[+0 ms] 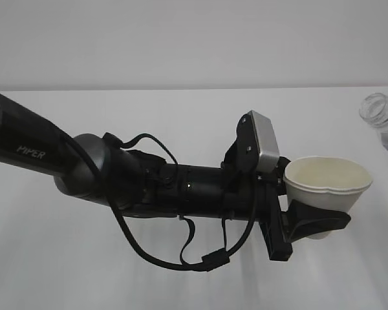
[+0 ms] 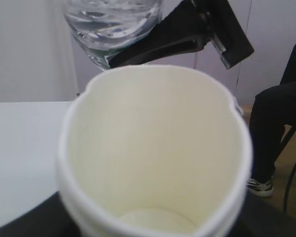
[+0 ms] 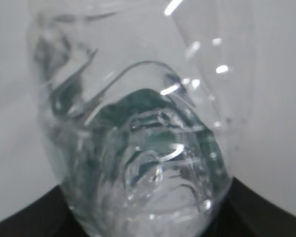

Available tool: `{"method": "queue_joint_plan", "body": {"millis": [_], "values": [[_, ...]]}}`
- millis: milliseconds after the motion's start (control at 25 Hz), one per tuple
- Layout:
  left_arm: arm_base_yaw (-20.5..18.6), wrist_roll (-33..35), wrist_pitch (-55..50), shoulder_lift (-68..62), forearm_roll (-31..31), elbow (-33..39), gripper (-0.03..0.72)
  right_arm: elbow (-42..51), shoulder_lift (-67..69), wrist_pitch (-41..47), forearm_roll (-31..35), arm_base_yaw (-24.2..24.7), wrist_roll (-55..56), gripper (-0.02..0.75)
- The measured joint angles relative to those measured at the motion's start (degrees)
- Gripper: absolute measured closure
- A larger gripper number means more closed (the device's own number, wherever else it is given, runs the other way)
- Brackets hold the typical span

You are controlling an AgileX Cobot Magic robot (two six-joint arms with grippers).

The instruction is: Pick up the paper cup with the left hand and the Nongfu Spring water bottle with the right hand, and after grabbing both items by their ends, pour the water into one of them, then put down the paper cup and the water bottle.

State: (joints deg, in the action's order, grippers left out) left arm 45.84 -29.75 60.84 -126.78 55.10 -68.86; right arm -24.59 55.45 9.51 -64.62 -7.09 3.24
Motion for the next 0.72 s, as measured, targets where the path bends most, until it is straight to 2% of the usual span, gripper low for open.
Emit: {"method": "queue_joint_plan", "body": {"millis": [720], "values": [[0.0, -1.2, 1.3, -1.5, -0.2, -0.1, 0.286, 0.0, 0.0, 1.1, -11.4, 0.0, 0.0, 0.315]]}}
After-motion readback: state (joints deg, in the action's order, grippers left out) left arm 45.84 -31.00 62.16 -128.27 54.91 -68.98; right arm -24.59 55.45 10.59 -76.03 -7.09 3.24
